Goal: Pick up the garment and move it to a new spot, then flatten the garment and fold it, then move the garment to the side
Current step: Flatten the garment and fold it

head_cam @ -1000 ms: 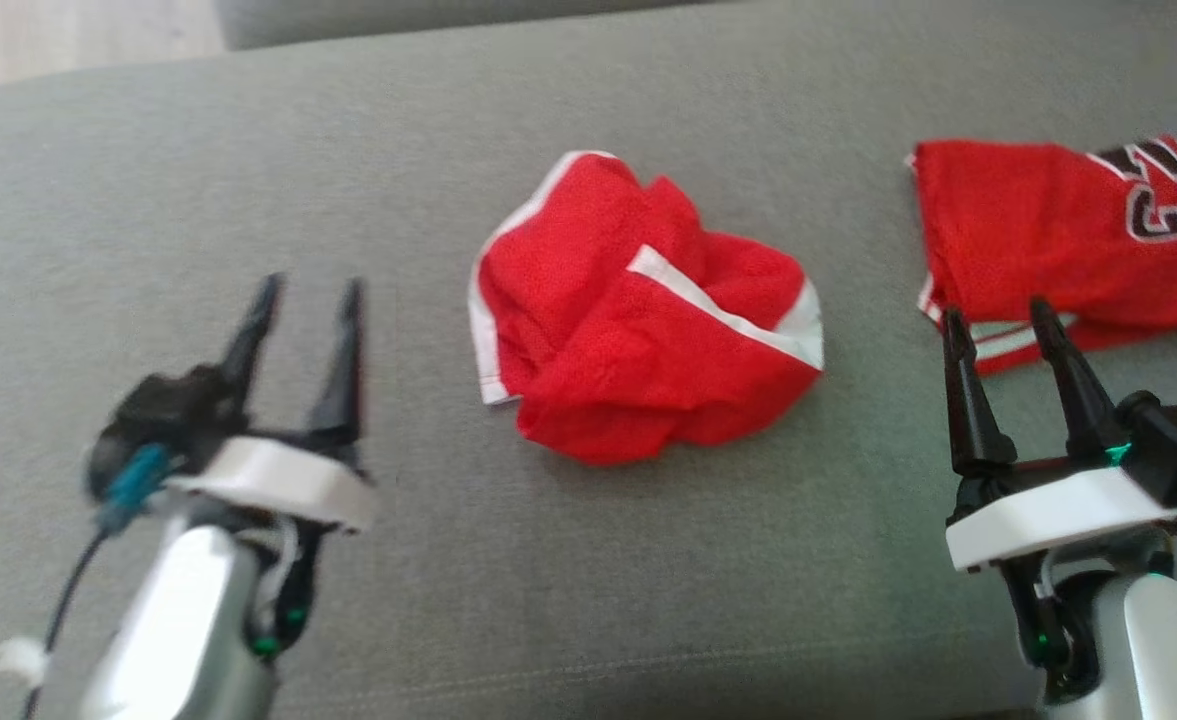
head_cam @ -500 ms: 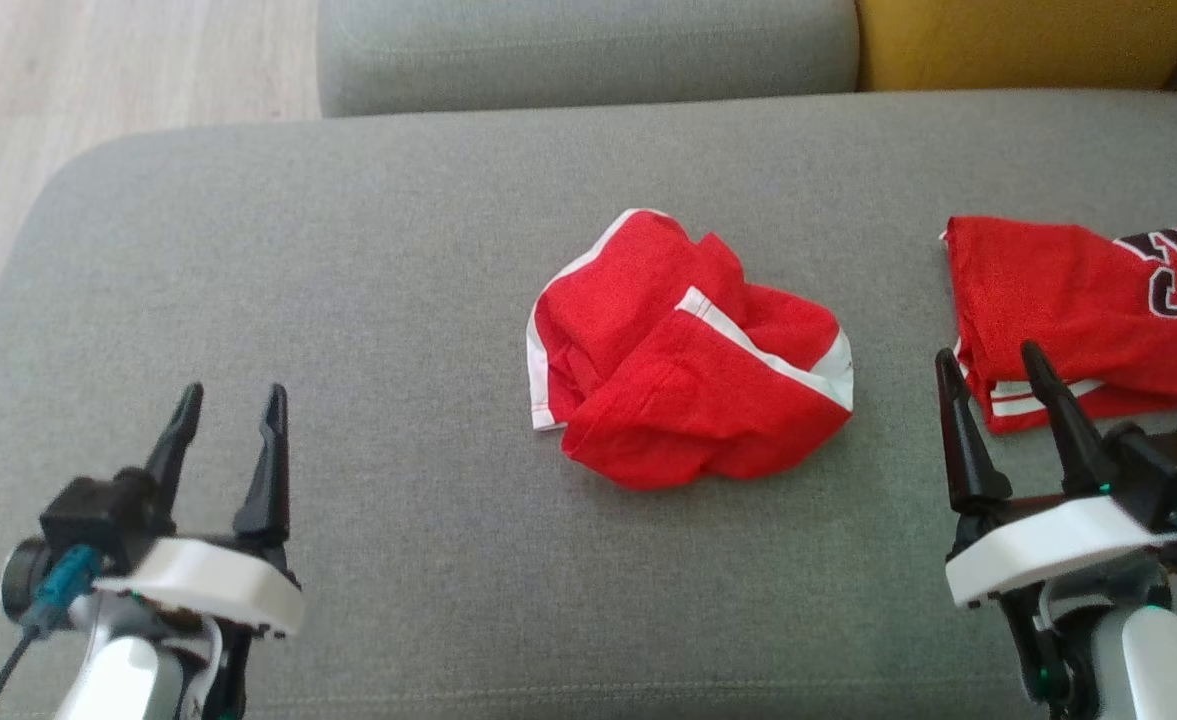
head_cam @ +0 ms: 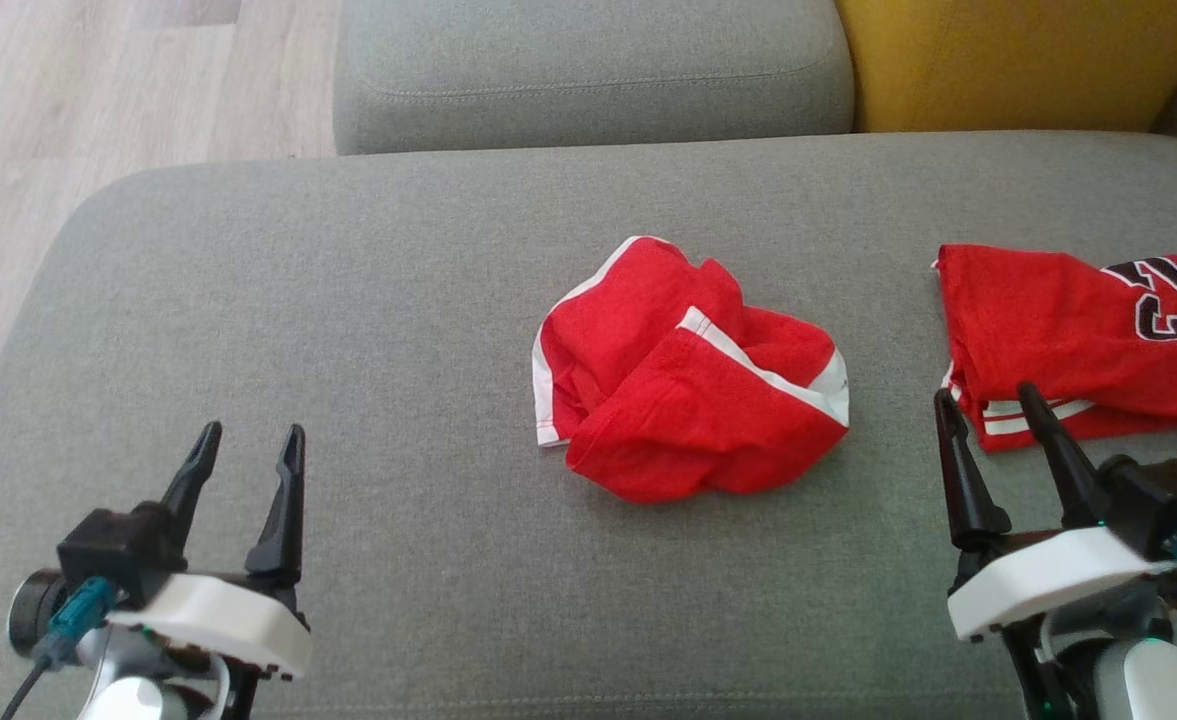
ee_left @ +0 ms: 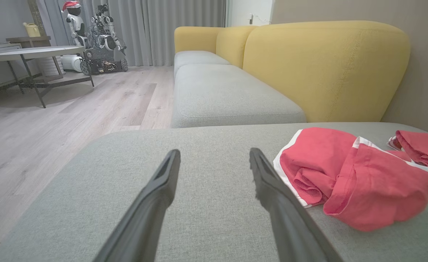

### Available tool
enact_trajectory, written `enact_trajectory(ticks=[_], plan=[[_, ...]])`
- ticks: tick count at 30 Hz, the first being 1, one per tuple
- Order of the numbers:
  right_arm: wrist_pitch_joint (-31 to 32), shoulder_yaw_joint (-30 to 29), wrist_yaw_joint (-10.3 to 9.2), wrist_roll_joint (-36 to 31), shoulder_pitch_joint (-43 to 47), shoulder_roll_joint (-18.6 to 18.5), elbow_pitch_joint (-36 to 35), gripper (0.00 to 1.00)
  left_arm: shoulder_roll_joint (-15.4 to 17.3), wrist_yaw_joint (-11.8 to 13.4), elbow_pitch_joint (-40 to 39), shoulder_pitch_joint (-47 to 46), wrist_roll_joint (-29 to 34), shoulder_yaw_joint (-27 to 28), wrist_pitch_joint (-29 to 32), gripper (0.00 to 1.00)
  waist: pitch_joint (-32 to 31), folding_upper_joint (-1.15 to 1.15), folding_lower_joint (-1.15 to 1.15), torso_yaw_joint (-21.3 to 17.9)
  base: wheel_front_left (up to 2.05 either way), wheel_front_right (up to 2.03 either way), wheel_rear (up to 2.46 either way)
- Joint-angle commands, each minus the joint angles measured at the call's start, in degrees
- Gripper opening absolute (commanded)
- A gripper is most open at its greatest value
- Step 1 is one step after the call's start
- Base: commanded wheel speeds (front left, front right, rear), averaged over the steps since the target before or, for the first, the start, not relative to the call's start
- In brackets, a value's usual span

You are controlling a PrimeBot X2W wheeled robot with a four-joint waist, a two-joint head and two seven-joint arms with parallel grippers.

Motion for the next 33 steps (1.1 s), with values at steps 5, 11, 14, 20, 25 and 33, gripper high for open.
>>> enact_trajectory(ticks=[5,11,14,20,25,33], plan=[[0.0,1.1,-0.04,-0.6,-1.1,-0.3,-2.6,1.0,1.8,0.5,-2.4,-2.0,0.4,2.3,0.4,1.0,-0.1,0.0,0.0,0.0,0.0,0.0,0.0],[0.3,1.0,-0.04,-1.0,-1.0,-0.3,-2.9,1.0,1.9,0.8,-2.7,-2.1,0.4,2.0,0.4,1.0,0.0,0.0,0.0,0.1,0.0,0.0,0.0],[0.4,0.9,-0.04,-1.0,-1.0,-0.3,-3.0,1.0,1.9,0.9,-2.6,-2.2,0.4,1.9,0.3,1.0,0.1,0.0,0.0,0.1,0.0,0.0,0.0],[0.4,0.5,-0.04,-0.9,-0.9,-0.3,-3.1,1.0,1.9,1.1,-2.5,-2.5,0.4,1.7,0.2,1.0,0.1,0.0,0.0,0.3,0.0,0.0,0.0],[0.5,0.4,-0.04,-0.8,-0.8,-0.3,-3.2,1.0,1.8,1.2,-2.7,-2.9,0.6,1.3,0.2,1.0,0.3,0.0,0.0,0.5,0.0,0.0,0.0],[0.6,0.1,-0.04,-1.3,-1.8,-0.3,-4.6,1.0,-1.3,-3.4,-1.1,-10.9,1.7,-5.5,1.4,1.0,3.9,0.0,0.0,-0.1,0.0,0.0,0.0]])
